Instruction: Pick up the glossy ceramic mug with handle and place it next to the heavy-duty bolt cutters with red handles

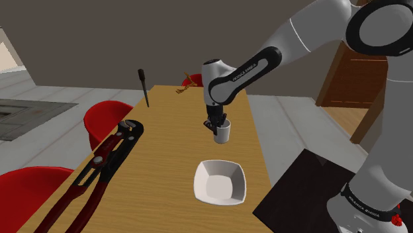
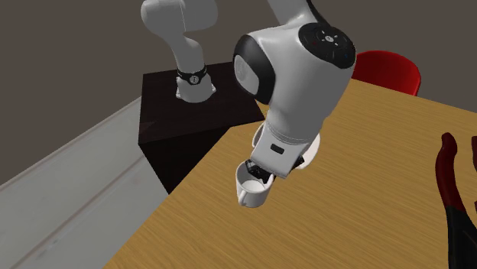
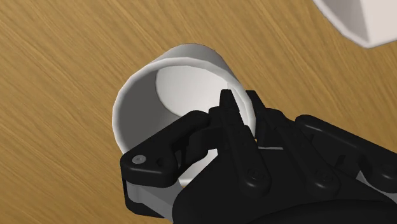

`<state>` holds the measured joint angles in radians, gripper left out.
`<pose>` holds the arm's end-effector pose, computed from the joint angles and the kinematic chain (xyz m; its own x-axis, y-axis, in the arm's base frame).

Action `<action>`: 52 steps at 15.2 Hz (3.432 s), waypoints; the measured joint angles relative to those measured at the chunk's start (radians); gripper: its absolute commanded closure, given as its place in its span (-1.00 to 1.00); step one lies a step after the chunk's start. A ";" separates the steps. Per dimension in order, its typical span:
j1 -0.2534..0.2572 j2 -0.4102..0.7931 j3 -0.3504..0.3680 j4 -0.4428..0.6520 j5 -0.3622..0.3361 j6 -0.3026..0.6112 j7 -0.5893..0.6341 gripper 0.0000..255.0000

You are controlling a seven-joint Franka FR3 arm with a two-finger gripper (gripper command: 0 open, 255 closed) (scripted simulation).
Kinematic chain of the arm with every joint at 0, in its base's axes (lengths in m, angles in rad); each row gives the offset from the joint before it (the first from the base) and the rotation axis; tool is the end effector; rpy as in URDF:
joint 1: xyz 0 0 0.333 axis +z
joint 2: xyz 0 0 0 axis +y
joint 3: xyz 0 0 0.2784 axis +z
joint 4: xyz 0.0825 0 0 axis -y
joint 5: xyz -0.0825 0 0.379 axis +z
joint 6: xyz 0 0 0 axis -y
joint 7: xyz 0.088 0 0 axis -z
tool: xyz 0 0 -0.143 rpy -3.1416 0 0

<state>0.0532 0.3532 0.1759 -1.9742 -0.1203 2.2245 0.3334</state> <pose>0.5659 0.1254 0.2172 0.9960 -0.0365 -0.0821 -0.0318 -0.9978 0.0574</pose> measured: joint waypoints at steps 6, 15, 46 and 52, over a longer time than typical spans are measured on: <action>-0.005 -0.052 0.005 0.016 0.015 -0.067 -0.012 1.00; -0.008 -0.110 0.011 0.060 0.031 -0.167 -0.024 1.00; 0.161 0.474 0.015 0.910 -0.046 -0.445 0.095 1.00; 0.157 0.498 0.012 0.869 -0.051 -0.380 0.097 1.00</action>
<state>0.2102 0.8516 0.1879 -1.1052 -0.1708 1.8445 0.4307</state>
